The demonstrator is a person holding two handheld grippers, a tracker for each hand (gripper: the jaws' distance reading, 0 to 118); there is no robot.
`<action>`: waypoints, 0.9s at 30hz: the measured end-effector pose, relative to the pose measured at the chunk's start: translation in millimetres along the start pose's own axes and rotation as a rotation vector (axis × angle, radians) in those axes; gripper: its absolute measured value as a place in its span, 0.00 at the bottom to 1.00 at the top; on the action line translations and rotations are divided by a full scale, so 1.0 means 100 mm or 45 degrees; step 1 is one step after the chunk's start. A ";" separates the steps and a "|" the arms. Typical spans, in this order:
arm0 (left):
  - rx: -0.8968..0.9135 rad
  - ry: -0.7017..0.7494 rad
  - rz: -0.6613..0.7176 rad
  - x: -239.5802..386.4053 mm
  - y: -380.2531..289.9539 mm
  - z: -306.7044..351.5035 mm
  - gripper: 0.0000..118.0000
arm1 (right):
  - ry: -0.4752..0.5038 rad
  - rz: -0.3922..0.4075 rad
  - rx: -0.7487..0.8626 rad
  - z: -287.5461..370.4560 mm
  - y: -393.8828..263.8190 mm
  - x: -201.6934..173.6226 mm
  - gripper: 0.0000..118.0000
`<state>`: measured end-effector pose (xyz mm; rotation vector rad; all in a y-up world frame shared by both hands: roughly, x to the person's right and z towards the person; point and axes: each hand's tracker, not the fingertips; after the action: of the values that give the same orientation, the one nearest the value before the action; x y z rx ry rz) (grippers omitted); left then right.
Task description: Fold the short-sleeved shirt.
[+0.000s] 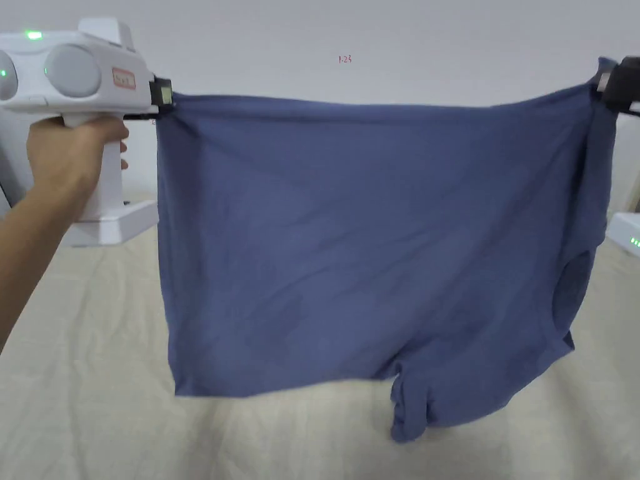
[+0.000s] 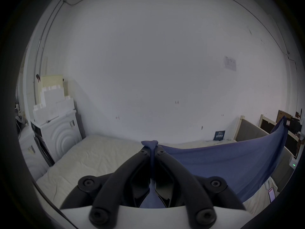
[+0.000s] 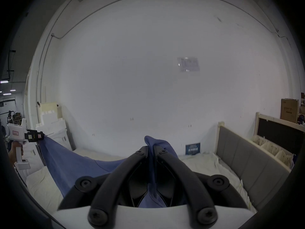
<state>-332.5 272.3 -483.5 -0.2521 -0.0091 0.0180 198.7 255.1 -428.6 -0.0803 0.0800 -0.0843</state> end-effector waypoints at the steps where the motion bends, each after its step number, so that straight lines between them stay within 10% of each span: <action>1: 0.022 0.004 -0.004 0.02 0.09 0.01 0.01 | 0.004 -0.002 0.020 -0.02 0.10 -0.01 0.04; 27: -0.408 -0.002 -0.087 0.26 -1.88 -0.90 0.01 | -0.102 0.044 -0.439 -0.38 -1.92 0.30 0.04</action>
<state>-301.9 68.0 -523.3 -0.5722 -0.0220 -0.0518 209.8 58.8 -452.7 -0.4262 0.0152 -0.0318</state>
